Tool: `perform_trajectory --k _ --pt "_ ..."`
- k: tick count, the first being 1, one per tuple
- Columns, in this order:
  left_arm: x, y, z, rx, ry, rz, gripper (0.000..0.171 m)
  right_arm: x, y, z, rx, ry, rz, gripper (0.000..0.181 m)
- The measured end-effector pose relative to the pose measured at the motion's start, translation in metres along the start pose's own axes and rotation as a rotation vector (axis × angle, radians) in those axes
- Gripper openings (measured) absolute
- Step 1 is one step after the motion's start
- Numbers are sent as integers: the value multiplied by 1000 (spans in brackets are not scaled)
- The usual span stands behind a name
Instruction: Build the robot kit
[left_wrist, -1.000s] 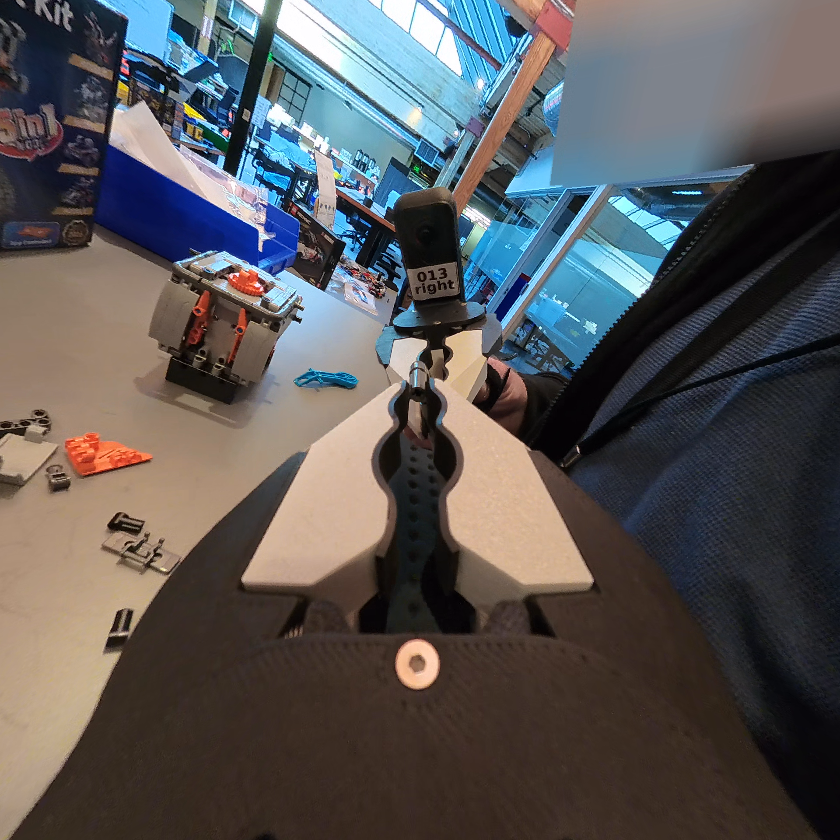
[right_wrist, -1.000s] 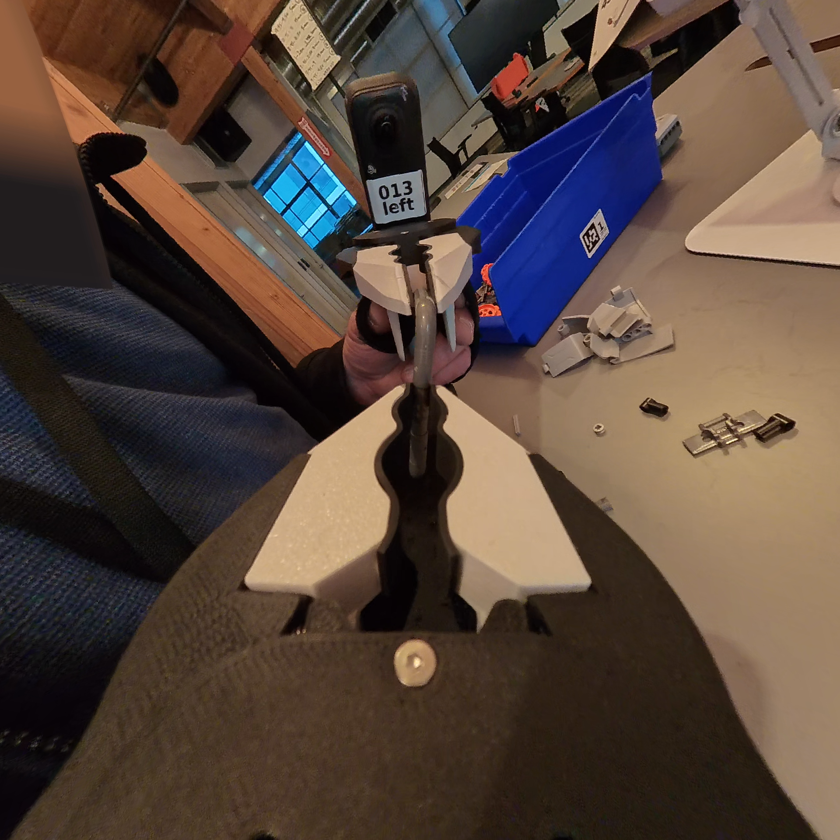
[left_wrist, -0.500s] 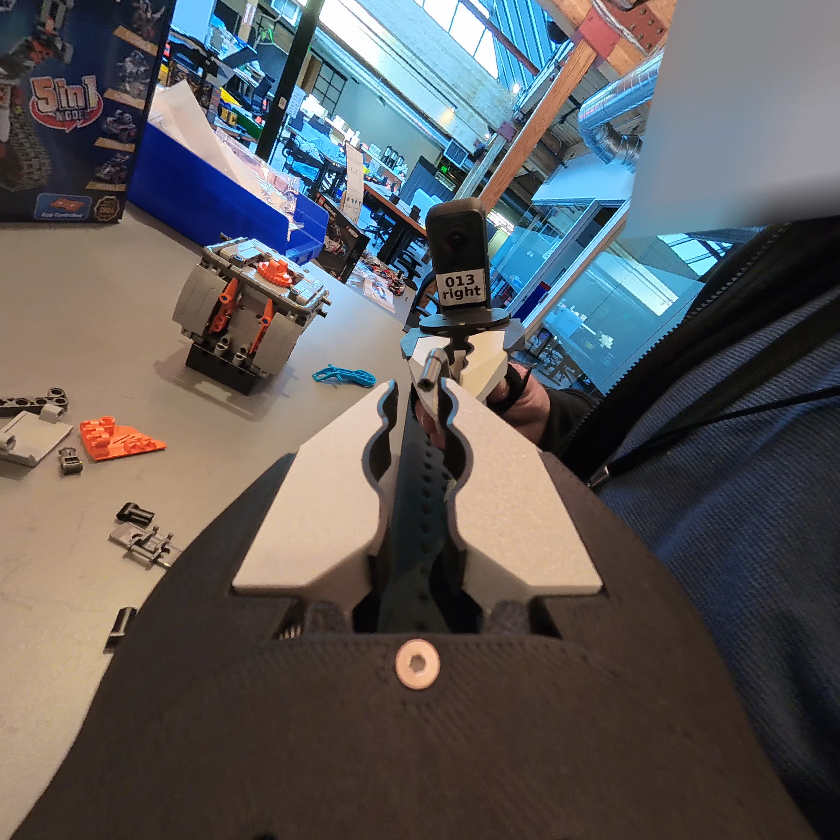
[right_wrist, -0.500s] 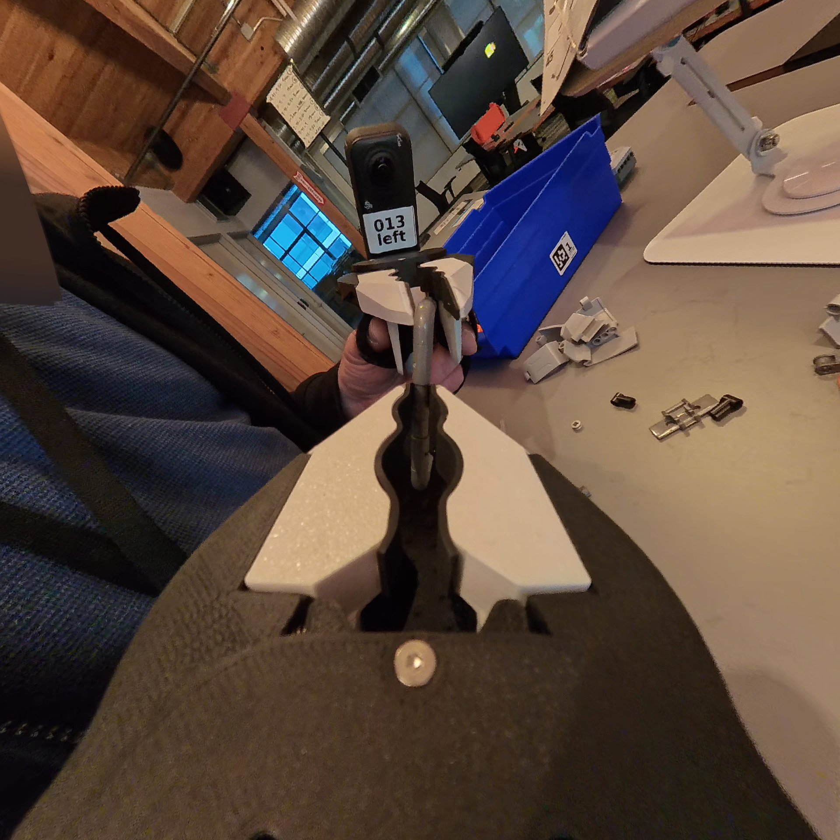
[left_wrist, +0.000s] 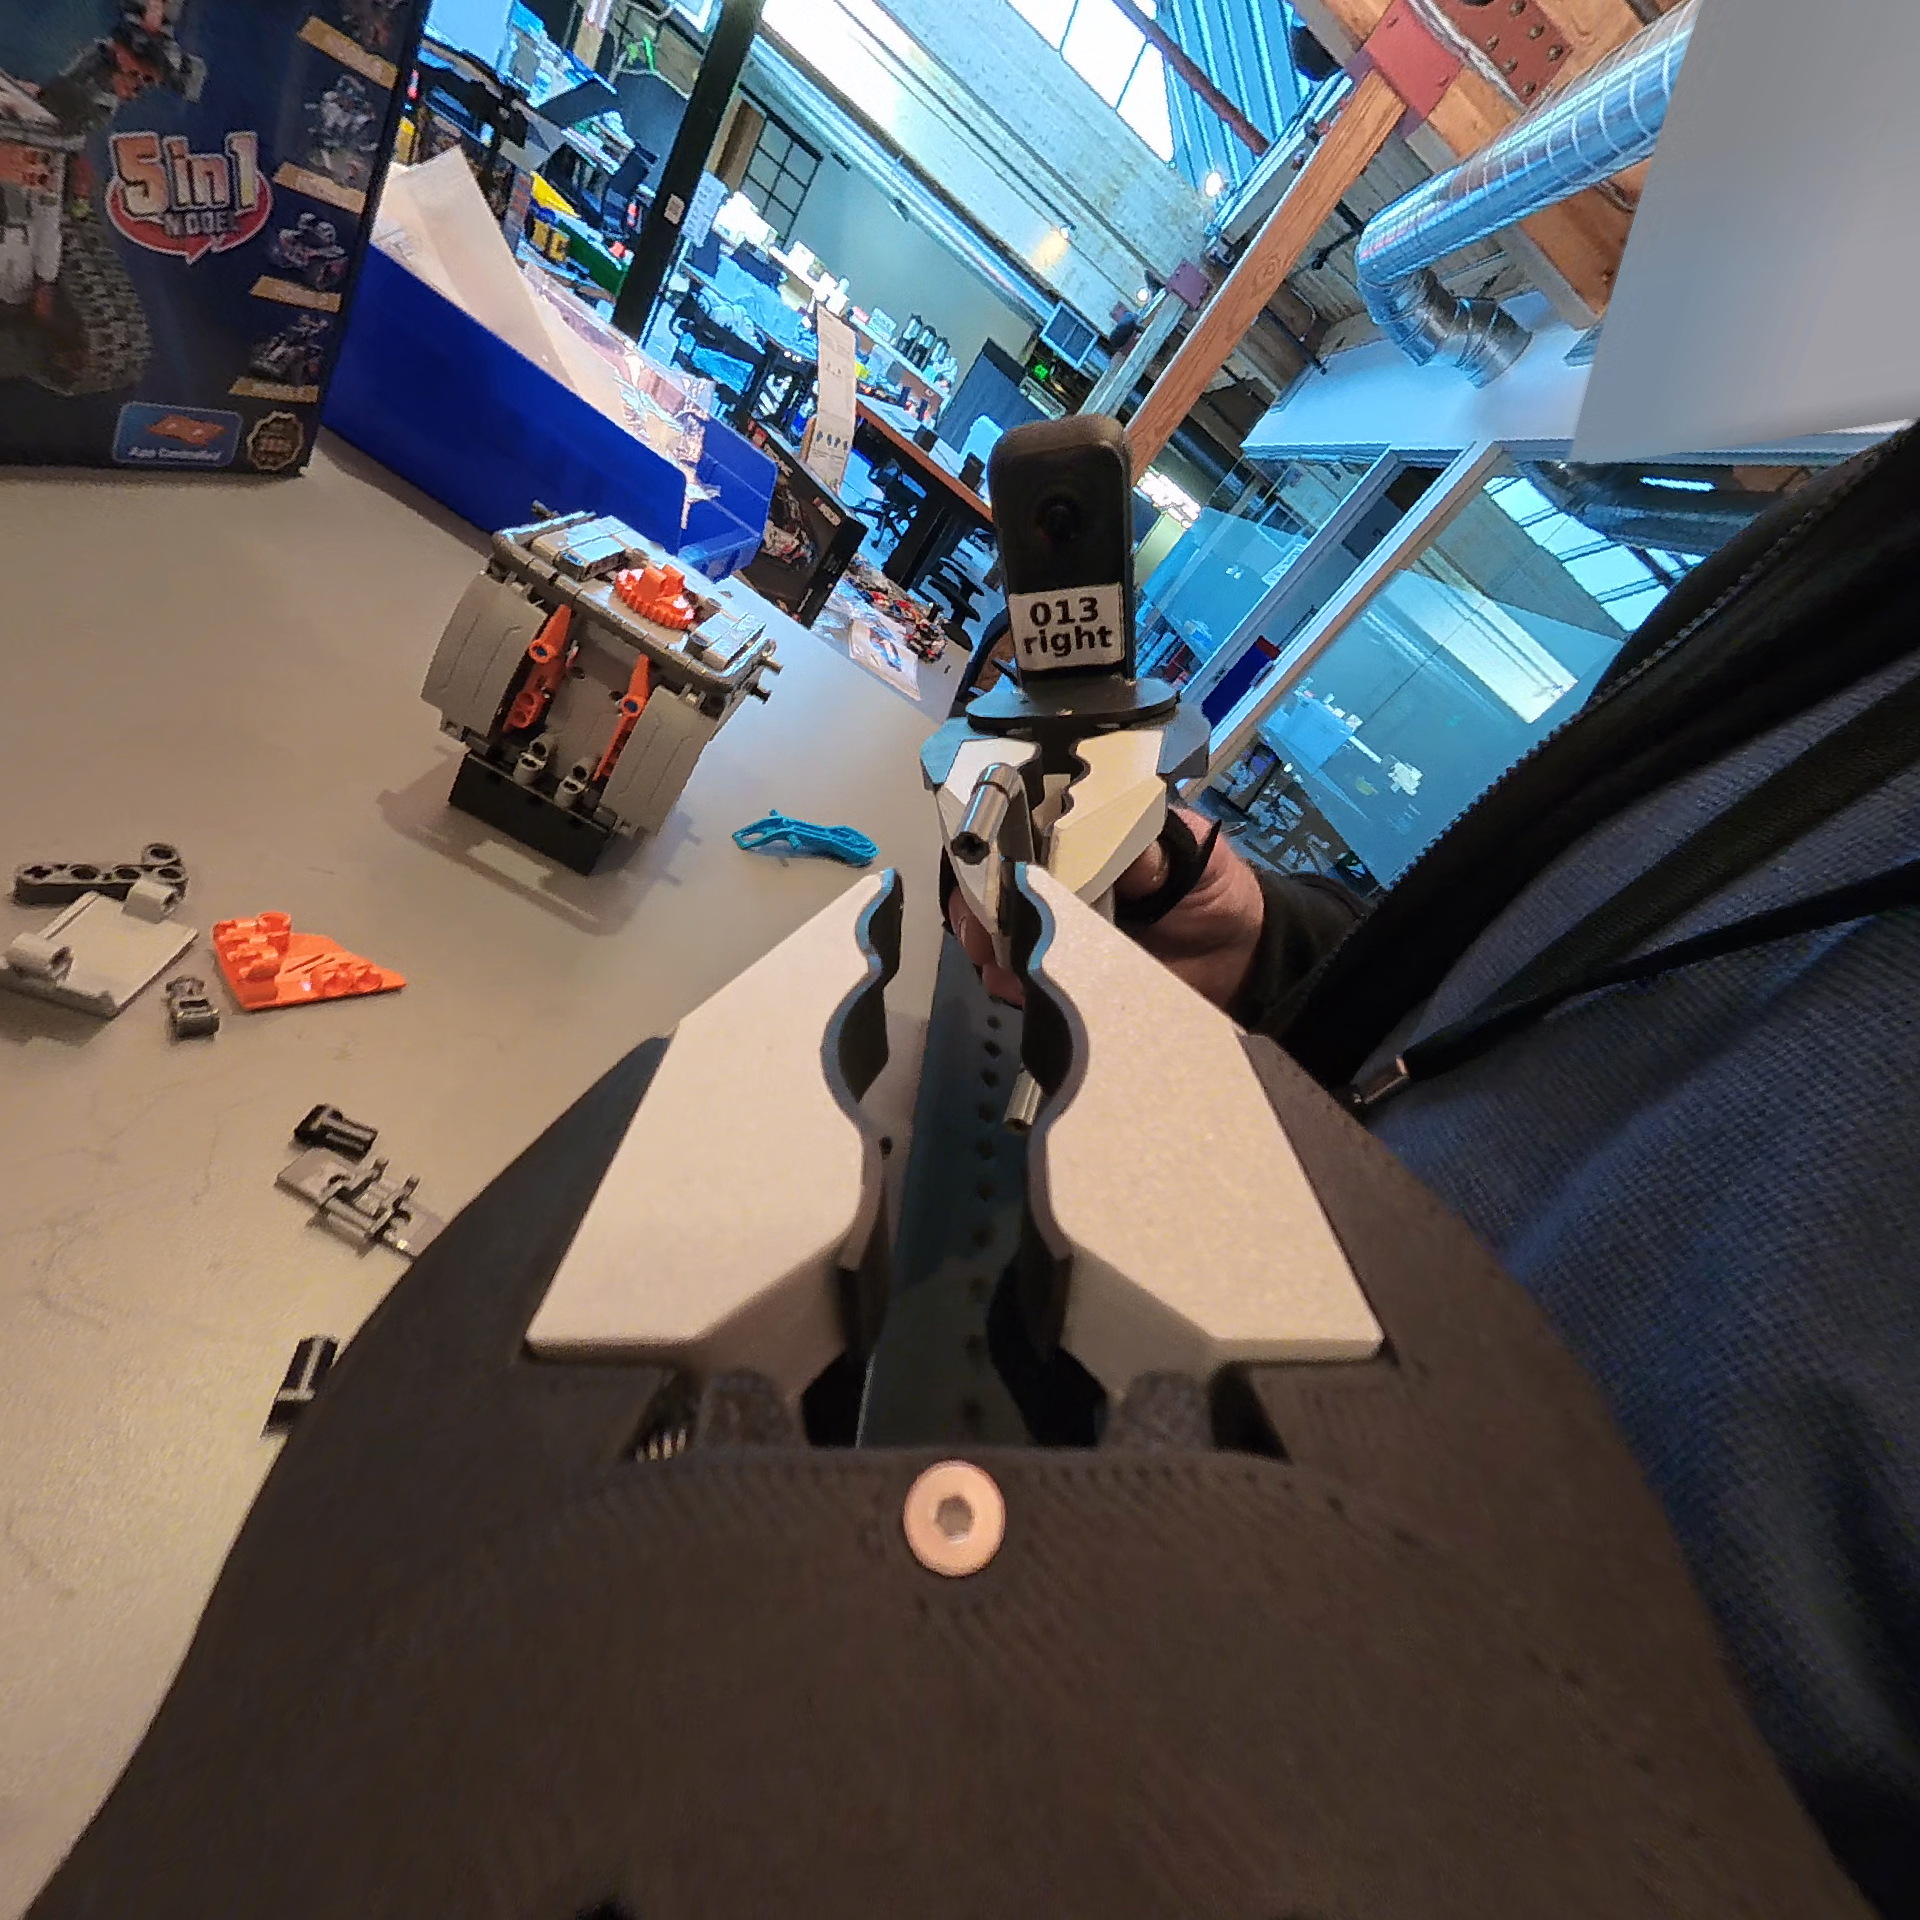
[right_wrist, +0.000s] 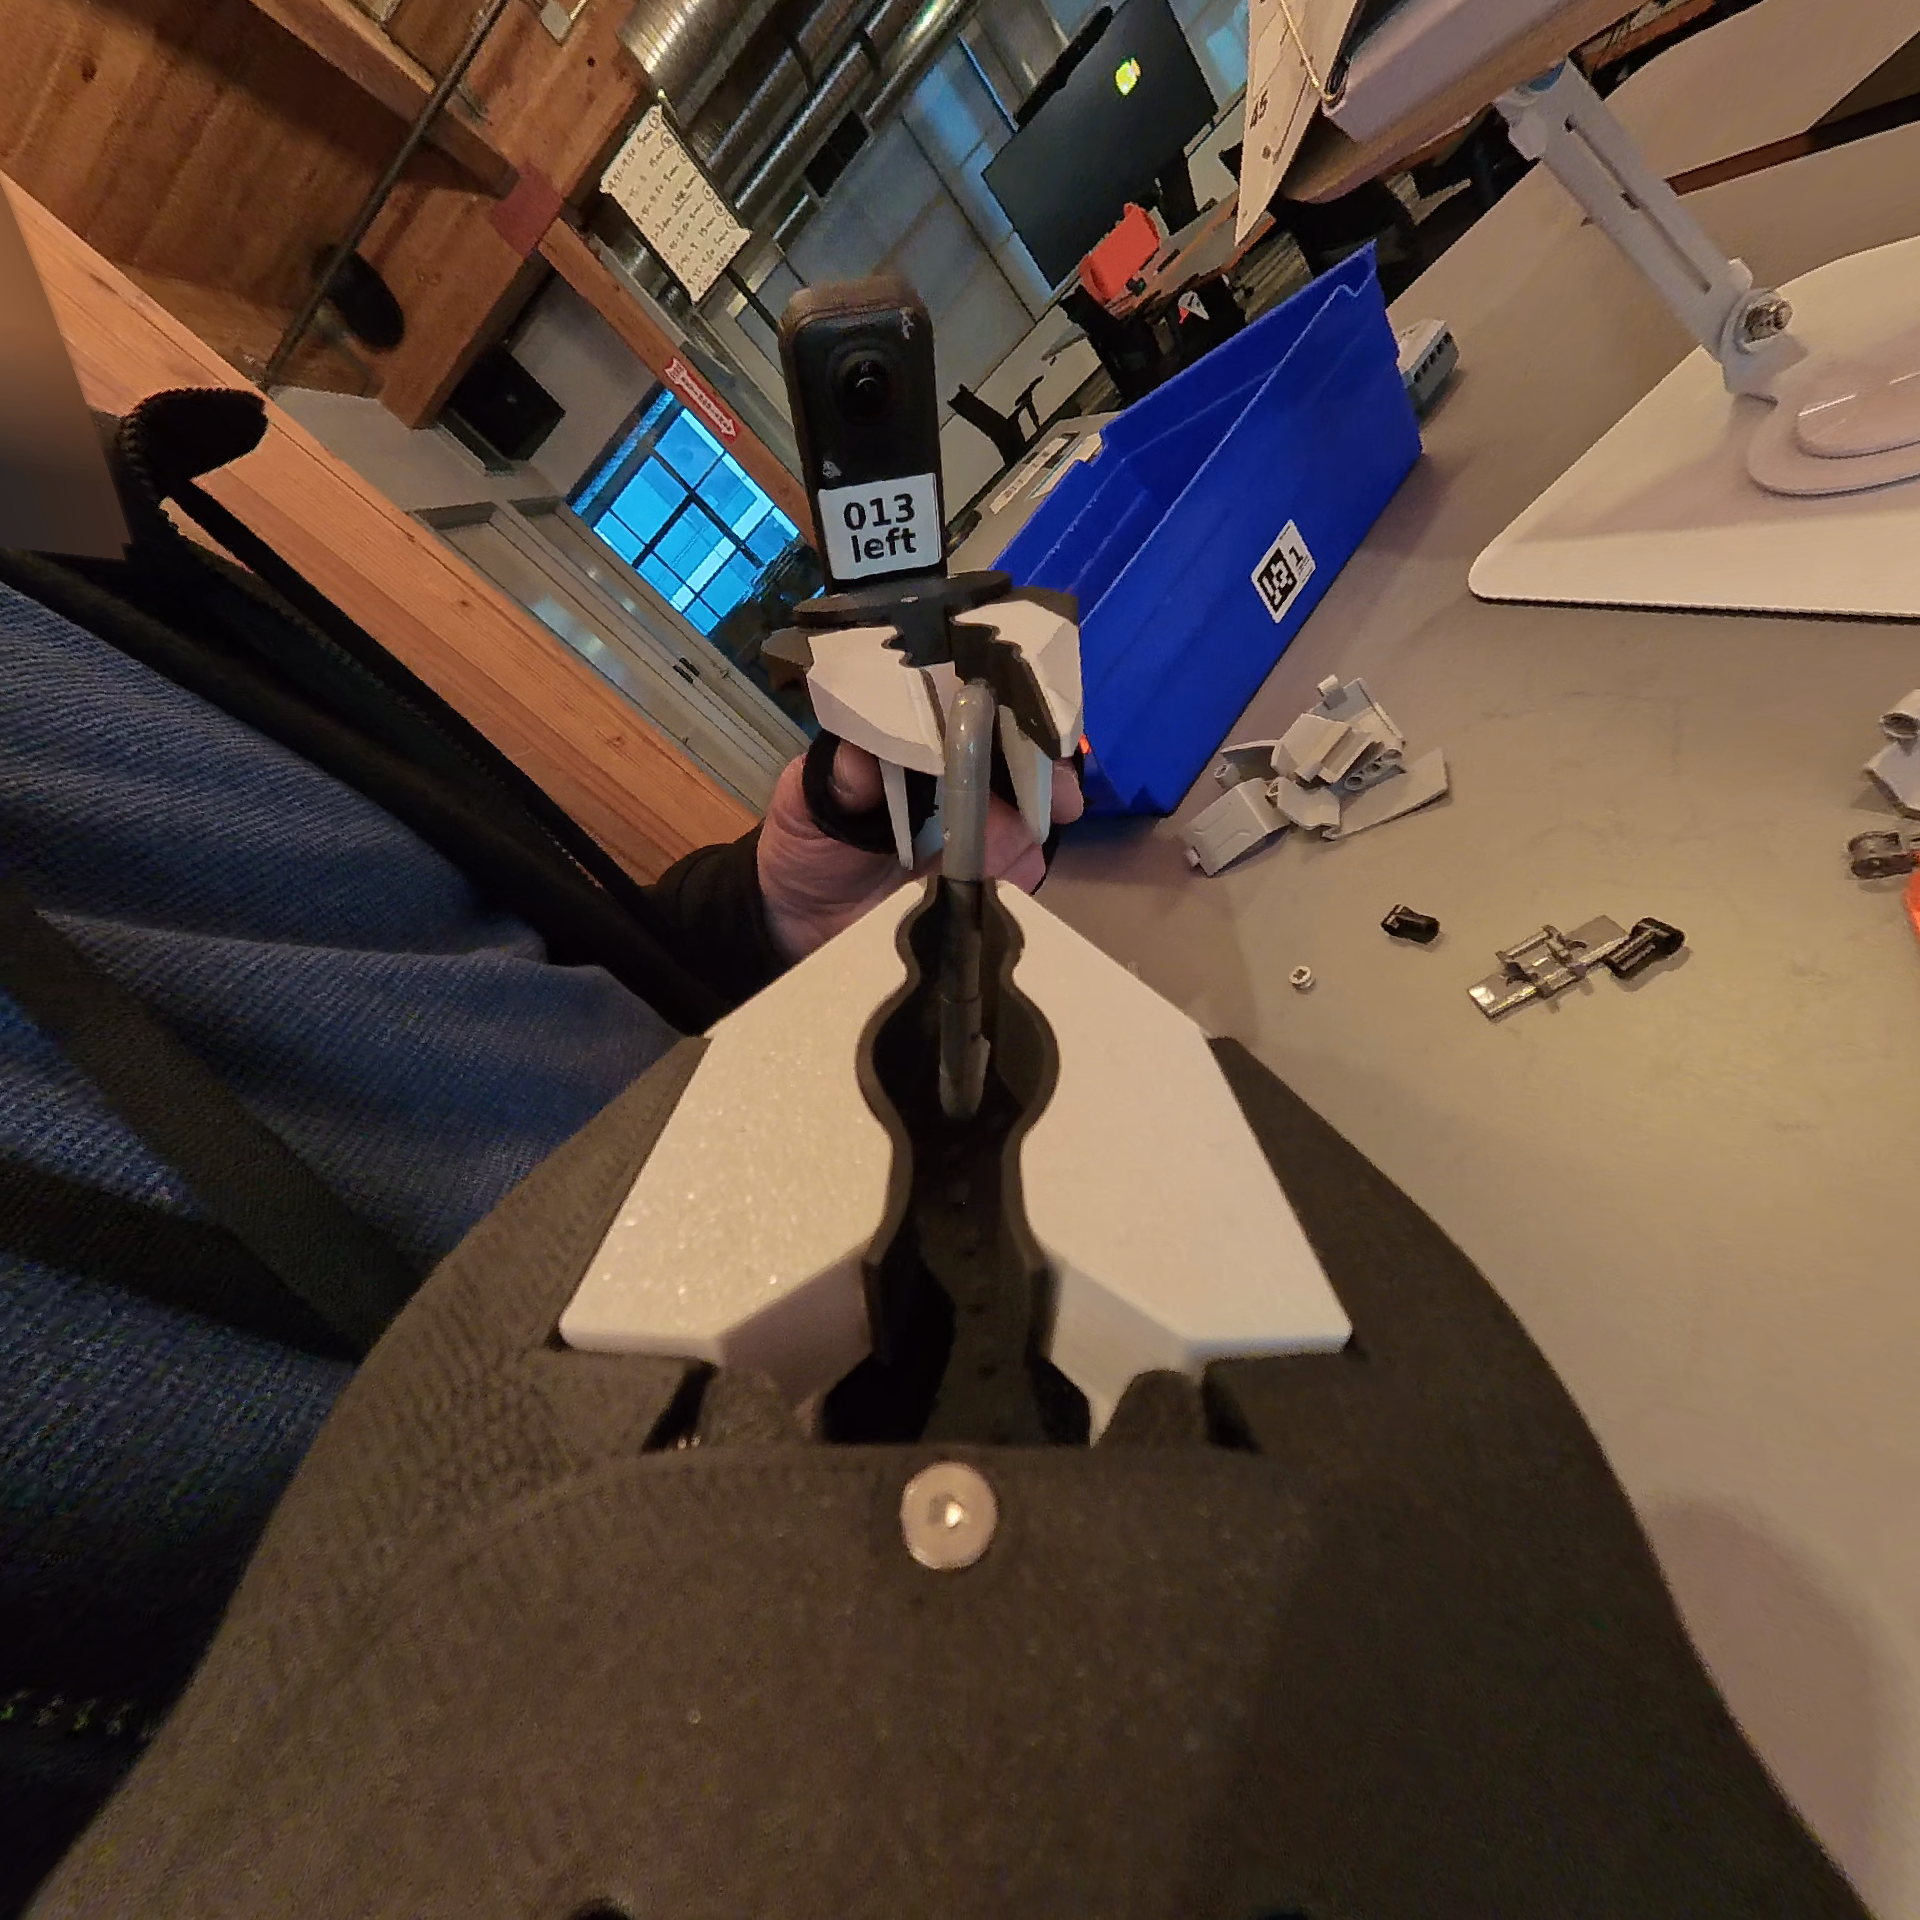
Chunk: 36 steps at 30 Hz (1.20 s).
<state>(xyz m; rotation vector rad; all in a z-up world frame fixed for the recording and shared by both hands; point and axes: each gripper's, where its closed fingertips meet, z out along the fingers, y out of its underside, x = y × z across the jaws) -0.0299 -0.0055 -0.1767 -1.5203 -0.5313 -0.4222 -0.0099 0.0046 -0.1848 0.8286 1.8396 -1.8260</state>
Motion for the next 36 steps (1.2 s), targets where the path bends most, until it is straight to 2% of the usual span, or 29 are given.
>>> perform_trajectory --k 10,16,36 --pt "-6 8 -14 14 -52 1 19 3 4 19 -45 -33 14 3" --pt "-6 6 -23 43 -57 2 14 3 5 30 -70 -49 13 3" --pt "-8 3 -35 81 -57 8 6 4 6 43 -90 -56 19 3"
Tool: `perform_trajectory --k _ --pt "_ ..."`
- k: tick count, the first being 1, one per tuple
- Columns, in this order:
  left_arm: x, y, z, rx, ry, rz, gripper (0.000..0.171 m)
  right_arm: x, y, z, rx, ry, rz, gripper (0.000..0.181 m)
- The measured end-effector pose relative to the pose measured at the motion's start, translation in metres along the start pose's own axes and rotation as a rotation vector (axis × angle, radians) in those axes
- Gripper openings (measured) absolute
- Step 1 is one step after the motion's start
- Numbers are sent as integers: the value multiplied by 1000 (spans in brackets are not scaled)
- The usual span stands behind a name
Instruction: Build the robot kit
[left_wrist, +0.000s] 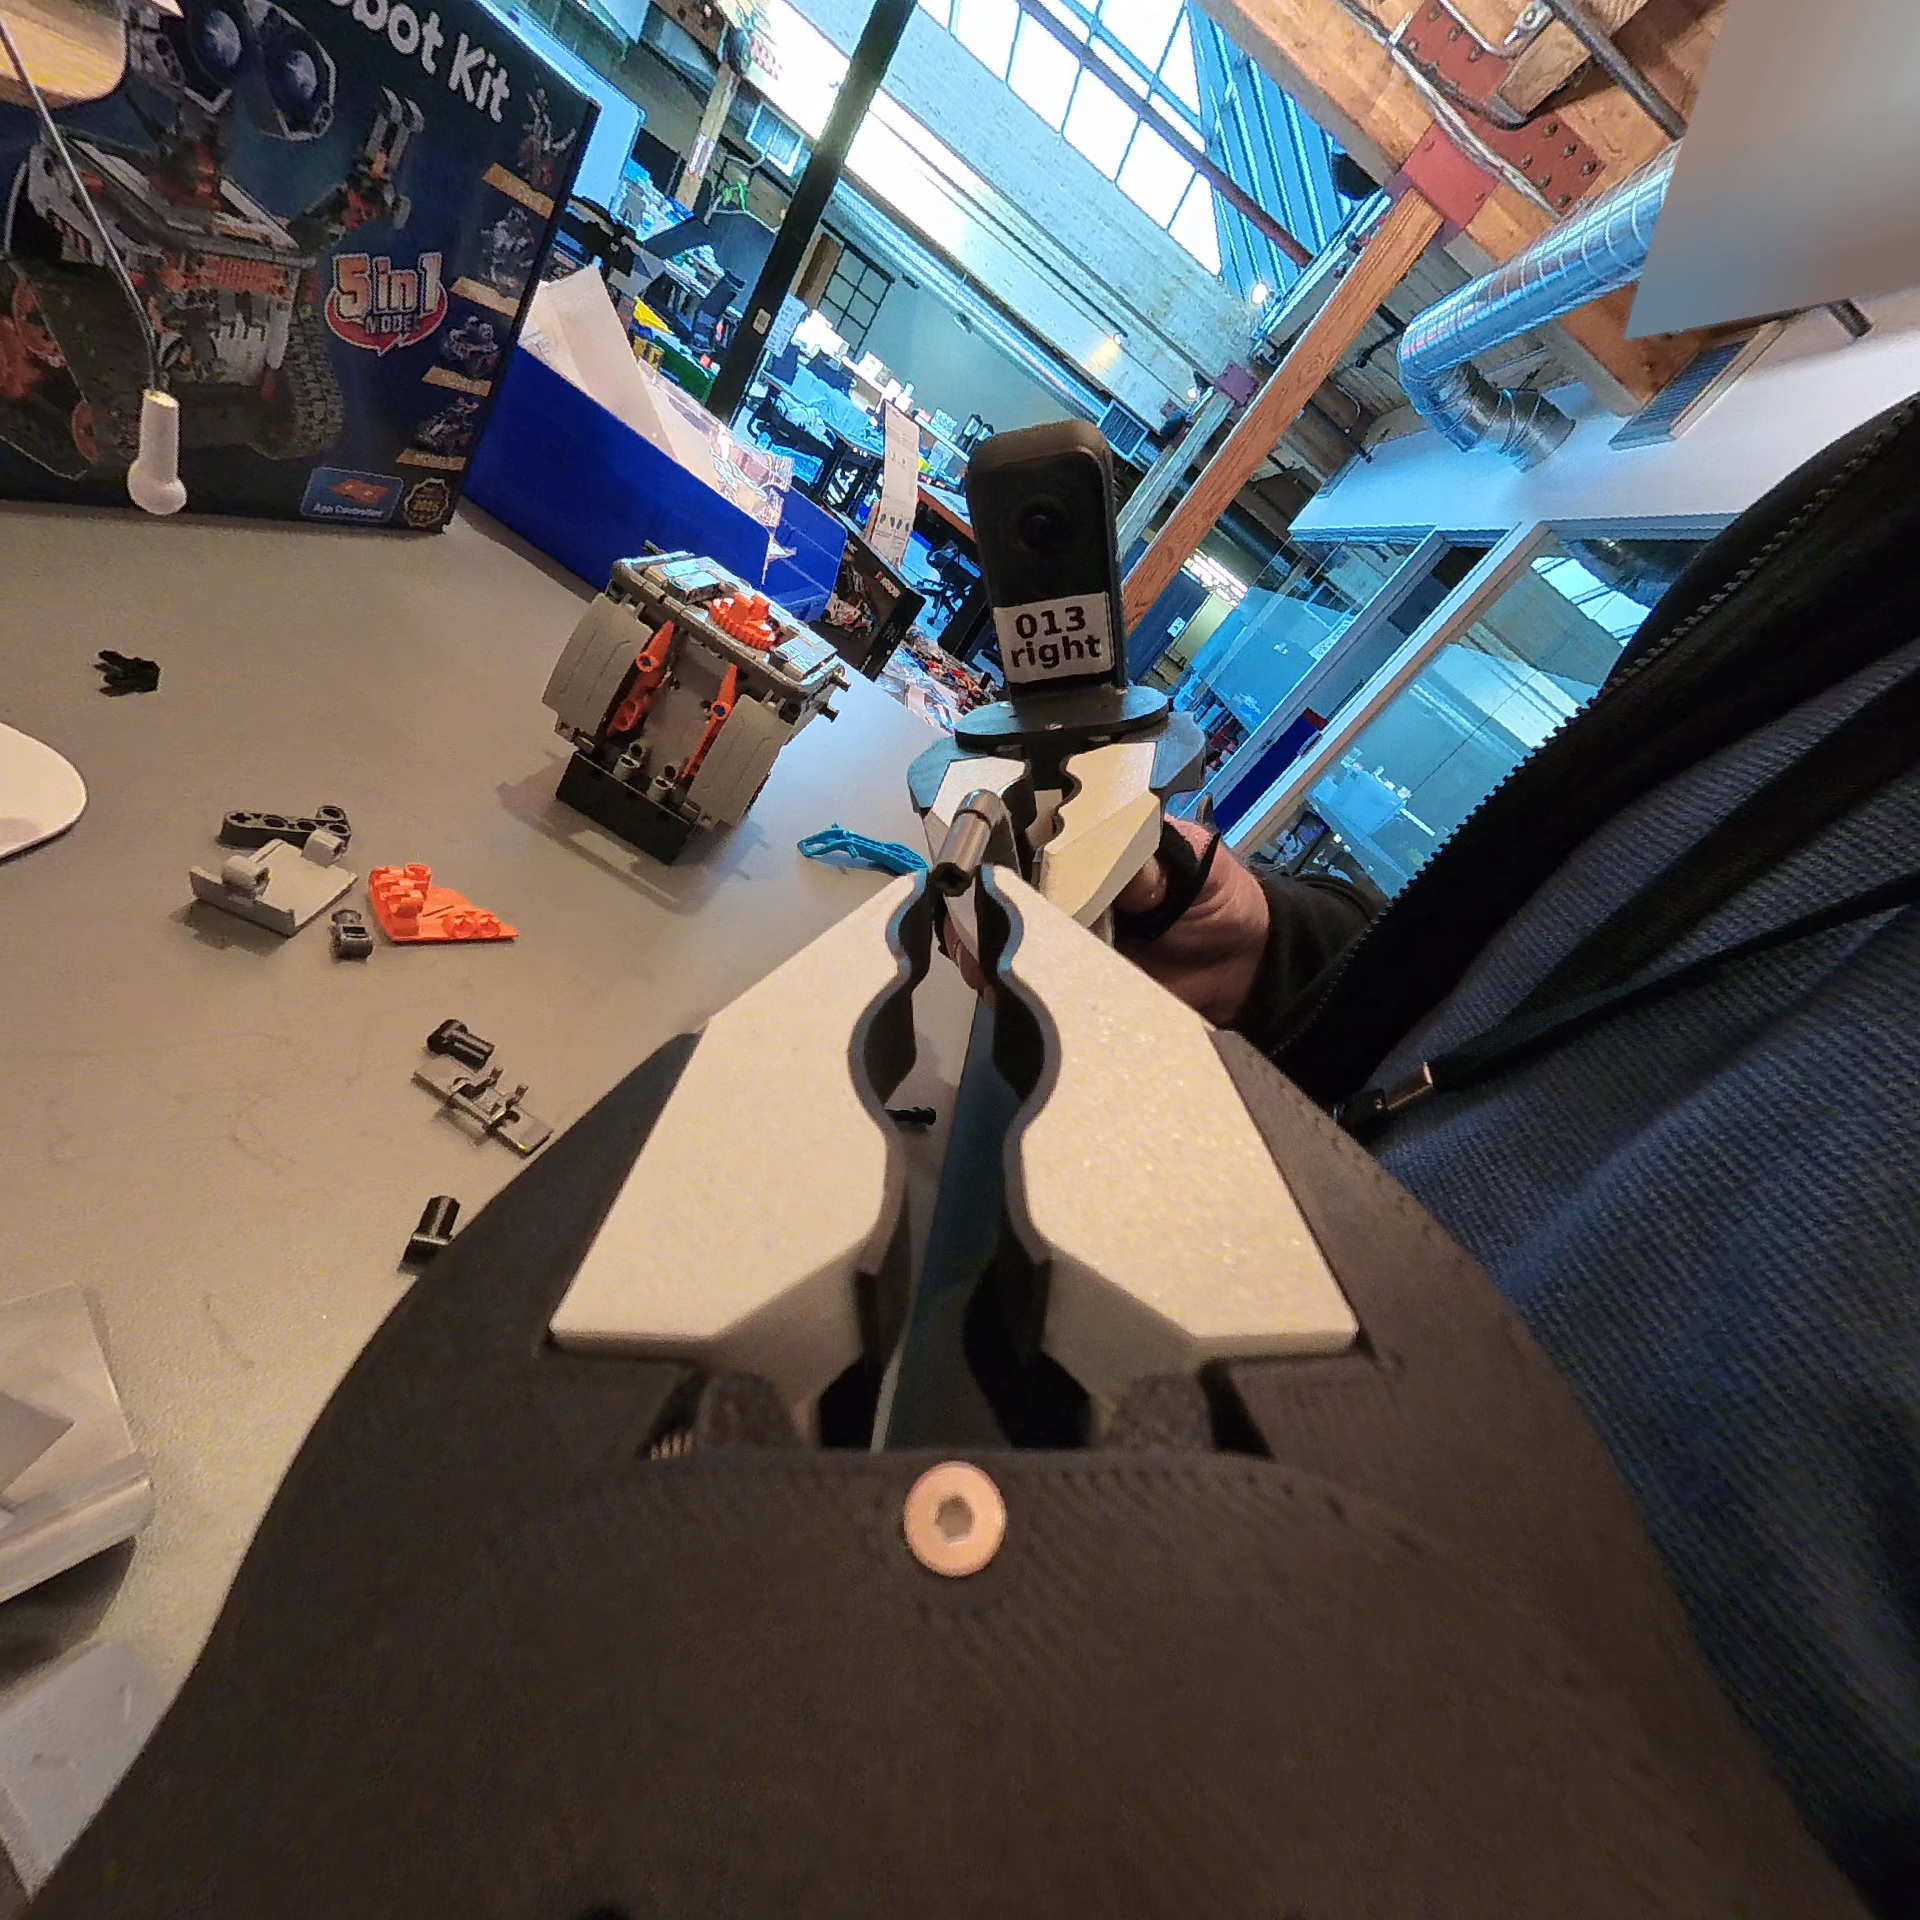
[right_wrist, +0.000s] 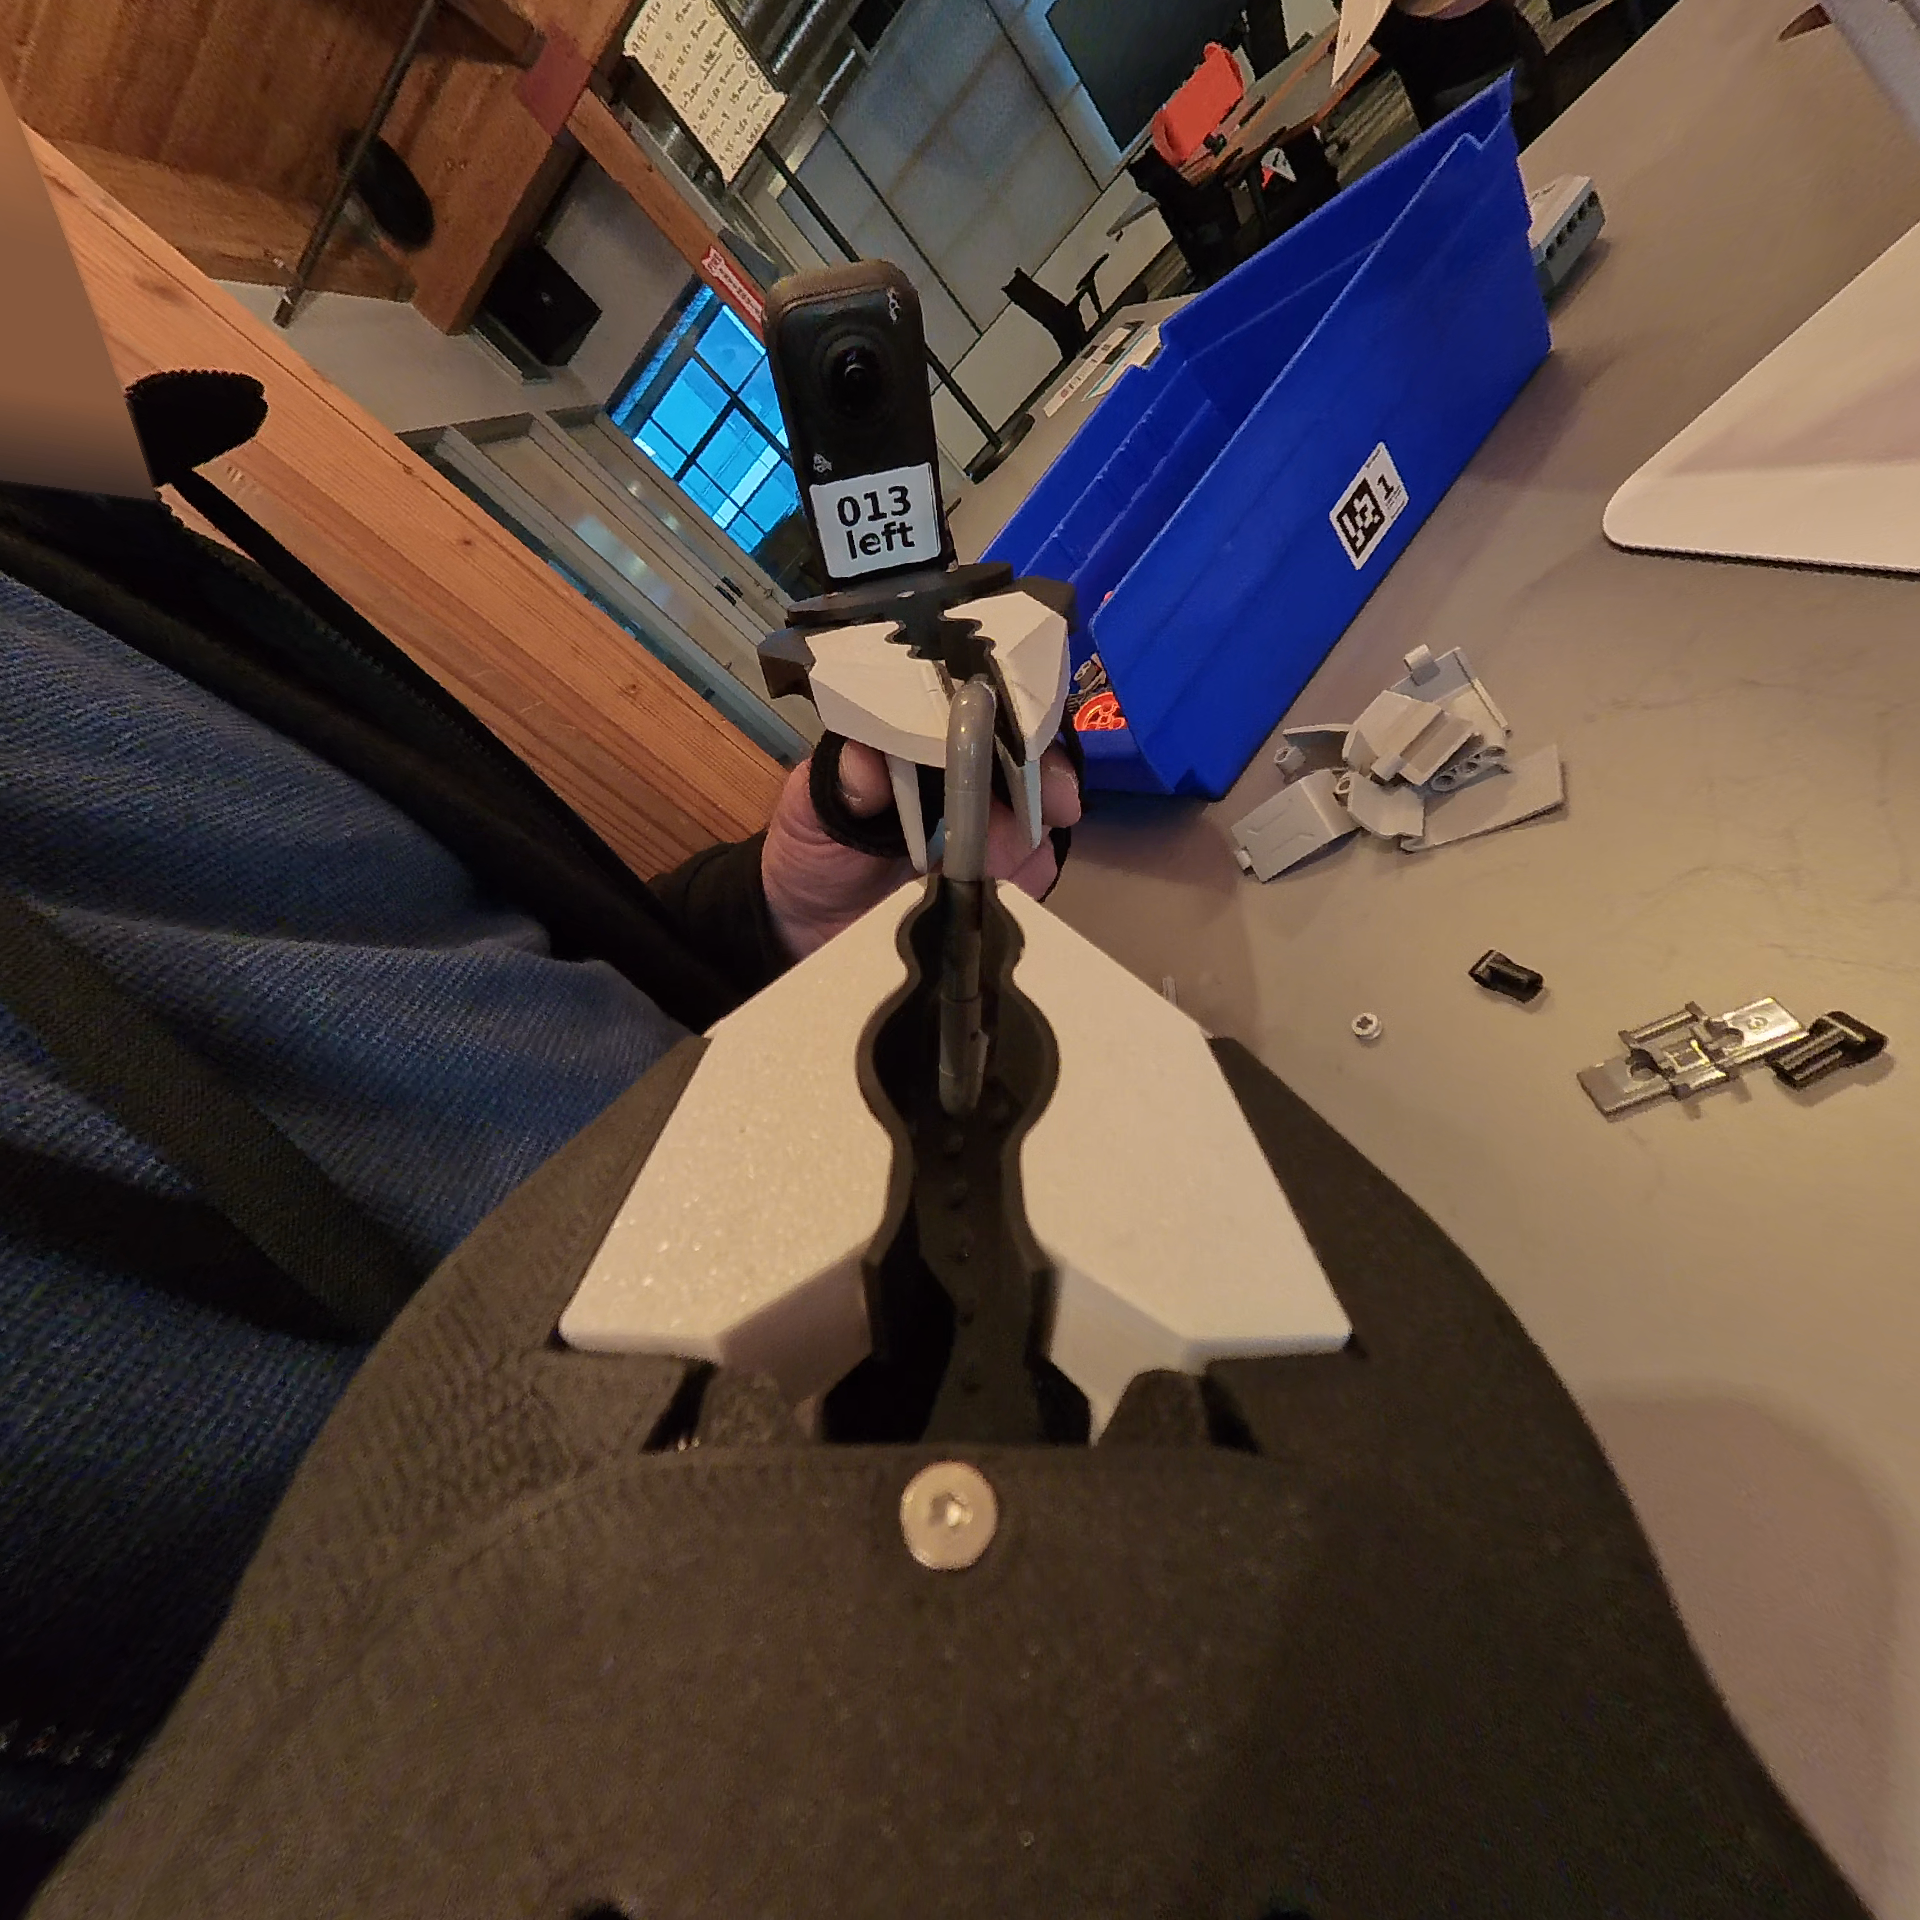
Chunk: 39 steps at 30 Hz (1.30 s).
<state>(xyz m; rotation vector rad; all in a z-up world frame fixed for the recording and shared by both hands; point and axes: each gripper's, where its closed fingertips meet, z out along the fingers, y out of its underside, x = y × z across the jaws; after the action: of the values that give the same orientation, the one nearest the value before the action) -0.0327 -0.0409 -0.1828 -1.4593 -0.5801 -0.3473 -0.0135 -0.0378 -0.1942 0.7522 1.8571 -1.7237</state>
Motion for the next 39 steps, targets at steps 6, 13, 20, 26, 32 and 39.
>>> perform_trajectory --k 6,13,20,26,32,39 --pt "-1 0 -2 6 -1 -3 6 0 0 2 -3 -2 2 4" --pt "-2 0 -3 10 -8 -2 6 2 -1 3 1 5 8 3" --pt "-11 -5 -15 21 -63 10 17 21 -24 -9 128 33 165 4" --pt "-10 10 -4 -56 -39 -18 23 27 -35 -16 222 -8 266 4" --pt "5 27 18 -114 51 -72 12 25 -39 -15 255 -39 291 4" --pt "8 15 19 -26 123 -170 3 24 -52 -25 326 -56 290 17"
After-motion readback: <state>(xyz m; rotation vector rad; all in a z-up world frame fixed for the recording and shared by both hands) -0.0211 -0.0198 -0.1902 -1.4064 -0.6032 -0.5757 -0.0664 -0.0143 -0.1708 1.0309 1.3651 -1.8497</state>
